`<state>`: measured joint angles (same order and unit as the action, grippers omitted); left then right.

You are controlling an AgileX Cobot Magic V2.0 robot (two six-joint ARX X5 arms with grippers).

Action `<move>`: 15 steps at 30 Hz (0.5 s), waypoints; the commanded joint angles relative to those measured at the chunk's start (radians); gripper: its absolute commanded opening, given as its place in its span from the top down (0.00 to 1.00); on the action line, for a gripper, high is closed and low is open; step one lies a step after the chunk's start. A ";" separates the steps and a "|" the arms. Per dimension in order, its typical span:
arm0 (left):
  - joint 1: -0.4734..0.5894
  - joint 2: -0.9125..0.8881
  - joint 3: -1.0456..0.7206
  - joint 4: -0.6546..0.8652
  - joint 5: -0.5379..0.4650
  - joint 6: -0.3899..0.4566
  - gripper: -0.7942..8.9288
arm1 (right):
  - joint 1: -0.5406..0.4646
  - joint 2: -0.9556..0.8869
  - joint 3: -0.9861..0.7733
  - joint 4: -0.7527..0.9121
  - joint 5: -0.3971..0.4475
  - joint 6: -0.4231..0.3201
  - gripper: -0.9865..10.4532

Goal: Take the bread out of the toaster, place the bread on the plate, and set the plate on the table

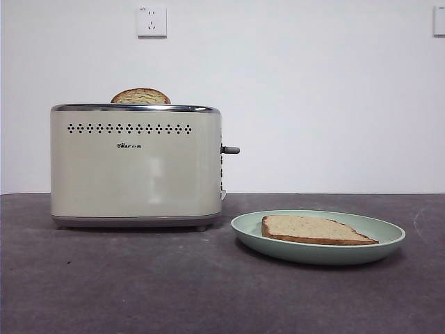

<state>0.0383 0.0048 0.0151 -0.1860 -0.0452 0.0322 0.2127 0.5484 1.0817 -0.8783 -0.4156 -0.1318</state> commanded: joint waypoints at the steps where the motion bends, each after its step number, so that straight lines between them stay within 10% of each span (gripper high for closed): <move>1: 0.003 -0.002 -0.012 0.006 -0.003 -0.010 0.92 | -0.069 -0.074 -0.140 0.130 0.004 -0.014 0.91; 15: 0.003 -0.002 -0.012 0.006 -0.003 -0.010 0.92 | -0.180 -0.390 -0.823 0.732 0.118 0.006 0.91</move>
<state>0.0383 0.0048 0.0151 -0.1860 -0.0452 0.0319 0.0330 0.1753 0.3019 -0.1799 -0.3107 -0.1417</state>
